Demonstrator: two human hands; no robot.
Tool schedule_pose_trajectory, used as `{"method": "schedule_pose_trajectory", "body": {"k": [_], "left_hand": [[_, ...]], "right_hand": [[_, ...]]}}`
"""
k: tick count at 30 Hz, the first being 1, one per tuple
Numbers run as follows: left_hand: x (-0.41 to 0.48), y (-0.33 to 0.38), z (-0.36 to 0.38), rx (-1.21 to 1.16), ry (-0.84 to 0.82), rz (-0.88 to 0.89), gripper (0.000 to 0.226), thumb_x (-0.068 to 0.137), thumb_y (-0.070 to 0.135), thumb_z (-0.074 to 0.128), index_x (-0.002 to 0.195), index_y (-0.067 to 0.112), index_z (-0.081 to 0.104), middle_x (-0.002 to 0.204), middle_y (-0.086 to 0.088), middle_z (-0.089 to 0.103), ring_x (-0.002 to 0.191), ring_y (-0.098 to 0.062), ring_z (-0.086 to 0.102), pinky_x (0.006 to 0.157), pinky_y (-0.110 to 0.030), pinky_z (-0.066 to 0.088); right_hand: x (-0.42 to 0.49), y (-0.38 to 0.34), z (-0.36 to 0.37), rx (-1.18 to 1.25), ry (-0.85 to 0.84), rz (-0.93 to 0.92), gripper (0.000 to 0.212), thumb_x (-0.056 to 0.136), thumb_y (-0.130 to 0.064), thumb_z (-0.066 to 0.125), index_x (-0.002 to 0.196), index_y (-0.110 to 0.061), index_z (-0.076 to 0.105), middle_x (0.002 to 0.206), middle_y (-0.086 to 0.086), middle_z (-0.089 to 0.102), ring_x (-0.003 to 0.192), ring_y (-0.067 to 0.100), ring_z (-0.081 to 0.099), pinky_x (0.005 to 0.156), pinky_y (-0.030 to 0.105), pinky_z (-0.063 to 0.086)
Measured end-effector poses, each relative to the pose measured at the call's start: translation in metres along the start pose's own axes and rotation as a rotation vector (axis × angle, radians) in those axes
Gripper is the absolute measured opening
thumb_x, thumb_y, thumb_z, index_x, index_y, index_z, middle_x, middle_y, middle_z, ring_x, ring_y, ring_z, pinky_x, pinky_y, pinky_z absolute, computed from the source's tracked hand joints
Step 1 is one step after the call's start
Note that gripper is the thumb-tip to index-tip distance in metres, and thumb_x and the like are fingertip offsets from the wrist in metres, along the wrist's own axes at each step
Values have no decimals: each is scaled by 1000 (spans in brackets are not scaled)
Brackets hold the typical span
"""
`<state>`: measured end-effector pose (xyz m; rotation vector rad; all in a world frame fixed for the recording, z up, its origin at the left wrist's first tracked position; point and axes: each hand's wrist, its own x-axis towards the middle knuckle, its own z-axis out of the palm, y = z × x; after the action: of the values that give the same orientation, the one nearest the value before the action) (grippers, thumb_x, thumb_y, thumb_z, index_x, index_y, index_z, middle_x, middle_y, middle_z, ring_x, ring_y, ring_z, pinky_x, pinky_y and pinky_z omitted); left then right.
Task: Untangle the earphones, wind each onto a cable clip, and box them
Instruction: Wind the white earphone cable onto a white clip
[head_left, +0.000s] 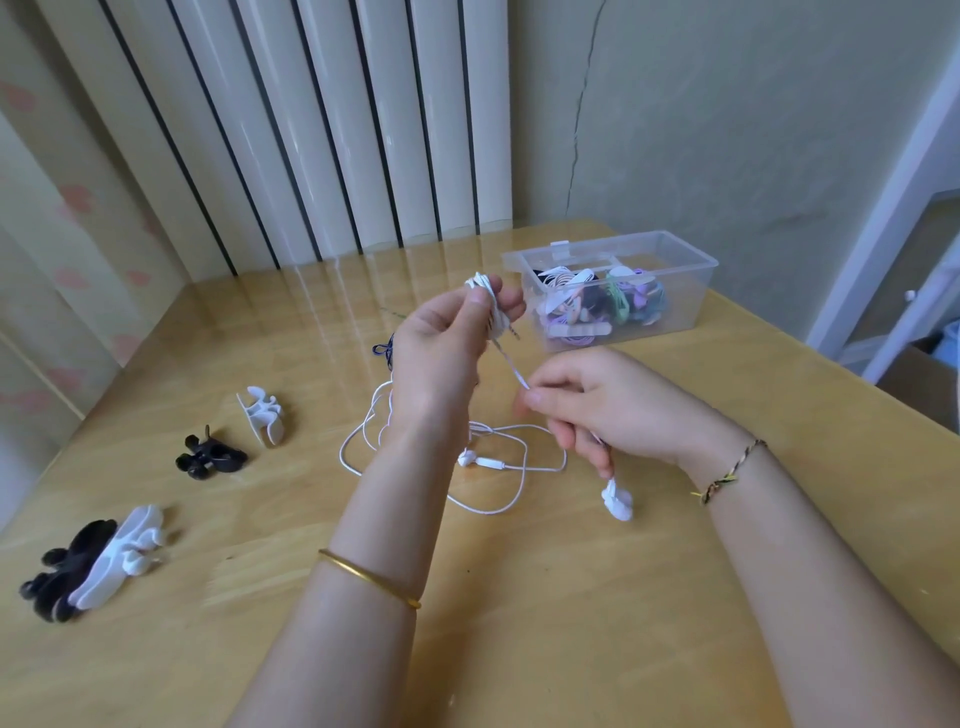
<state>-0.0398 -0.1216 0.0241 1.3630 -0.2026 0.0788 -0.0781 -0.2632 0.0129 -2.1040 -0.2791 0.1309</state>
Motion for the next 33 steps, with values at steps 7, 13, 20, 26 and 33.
{"method": "schedule_pose_trajectory", "body": {"k": [7,13,20,26,33], "left_hand": [[4,-14,-5,799,-162,218,26,99,21,47,87,6,65,83,0,71,63,6,57,63,-16,42],[-2,-3,4,533,-311,41,35,101,20,40,83,2,64,61,1,57,53,-7,53,55,-12,40],[1,5,6,-205,-179,-216,28,101,15,38,91,11,64,74,3,71,72,-9,69,63,-17,51],[4,-10,4,21,-32,-2,29,99,4,40,94,17,65,100,-4,72,101,-16,68,90,-30,52],[4,-19,2,697,-131,189,25,91,1,40,69,7,52,60,6,50,58,-13,45,52,-19,36]], "right_hand": [[-4,-8,-12,133,283,-126,10,90,-13,62,86,-6,68,62,4,56,34,3,36,35,11,26],[7,3,-13,98,612,-162,11,90,-7,59,84,-3,67,57,-3,49,42,-1,43,45,8,33],[14,9,0,134,405,-89,27,96,-7,51,75,-22,62,58,5,52,49,13,55,51,16,43],[15,3,16,45,298,-20,13,95,-16,54,88,-9,64,57,2,50,37,7,49,42,16,41],[13,0,16,-404,424,-63,18,90,-19,56,74,-19,50,63,0,52,66,27,61,63,35,51]]}}
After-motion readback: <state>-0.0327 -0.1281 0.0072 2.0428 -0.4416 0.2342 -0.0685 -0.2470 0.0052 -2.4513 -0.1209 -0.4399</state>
